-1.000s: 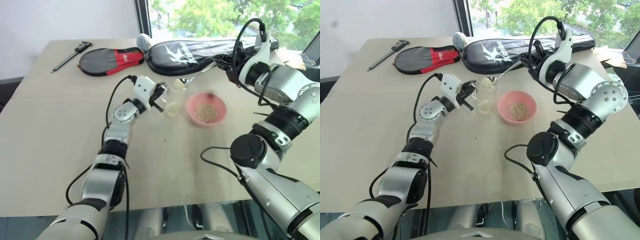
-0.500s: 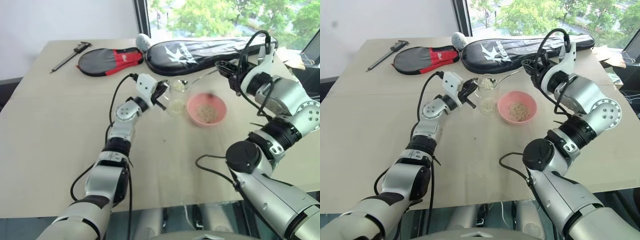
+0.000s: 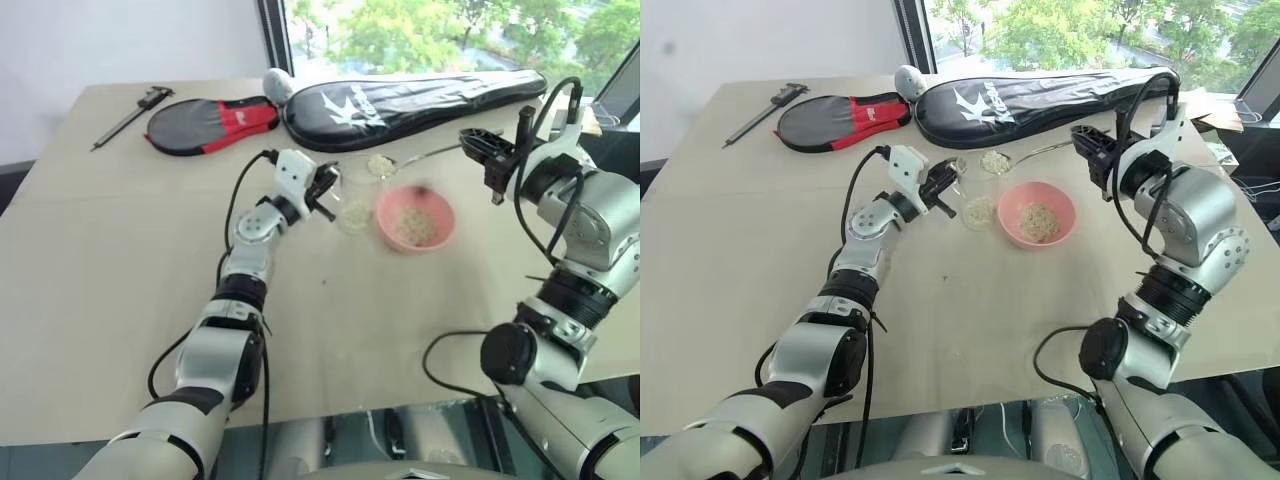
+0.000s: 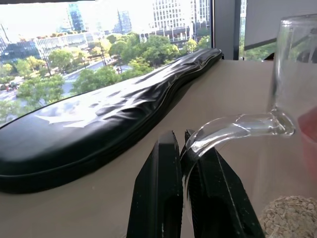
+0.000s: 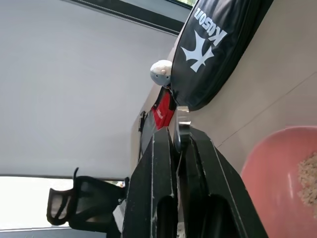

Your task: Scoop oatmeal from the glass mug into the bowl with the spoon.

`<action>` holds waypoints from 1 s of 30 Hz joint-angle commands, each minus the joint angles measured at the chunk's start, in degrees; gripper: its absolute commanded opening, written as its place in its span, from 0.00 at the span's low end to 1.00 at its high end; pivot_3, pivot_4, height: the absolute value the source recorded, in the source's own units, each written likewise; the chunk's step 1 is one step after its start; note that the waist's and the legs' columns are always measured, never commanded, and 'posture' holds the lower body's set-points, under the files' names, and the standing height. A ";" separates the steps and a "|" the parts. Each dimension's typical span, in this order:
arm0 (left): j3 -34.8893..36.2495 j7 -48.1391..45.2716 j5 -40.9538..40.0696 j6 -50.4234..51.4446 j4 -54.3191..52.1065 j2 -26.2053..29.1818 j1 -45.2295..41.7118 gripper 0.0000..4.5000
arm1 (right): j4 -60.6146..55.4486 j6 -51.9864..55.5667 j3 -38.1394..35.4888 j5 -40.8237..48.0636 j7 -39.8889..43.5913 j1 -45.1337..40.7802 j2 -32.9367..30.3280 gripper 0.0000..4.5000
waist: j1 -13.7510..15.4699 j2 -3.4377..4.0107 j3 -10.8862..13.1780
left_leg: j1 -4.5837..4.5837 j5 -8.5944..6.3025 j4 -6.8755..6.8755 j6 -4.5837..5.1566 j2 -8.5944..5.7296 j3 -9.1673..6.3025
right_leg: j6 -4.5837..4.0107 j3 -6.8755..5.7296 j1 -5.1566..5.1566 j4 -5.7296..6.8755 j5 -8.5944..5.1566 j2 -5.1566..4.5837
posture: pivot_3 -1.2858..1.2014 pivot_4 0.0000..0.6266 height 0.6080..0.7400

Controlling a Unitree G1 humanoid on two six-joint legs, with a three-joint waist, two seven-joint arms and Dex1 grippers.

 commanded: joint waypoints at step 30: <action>4.27 0.62 -3.16 0.03 -5.30 4.00 -0.39 0.01 | -8.10 -10.61 14.73 1.77 13.56 16.83 -23.22 0.00 | 0.57 -0.01 0.00 | -0.03 -0.01 0.01 0.03 0.02 0.00 | 0.00 0.00 0.02 -0.04 0.00 -0.03 | 0.52 0.24 1.00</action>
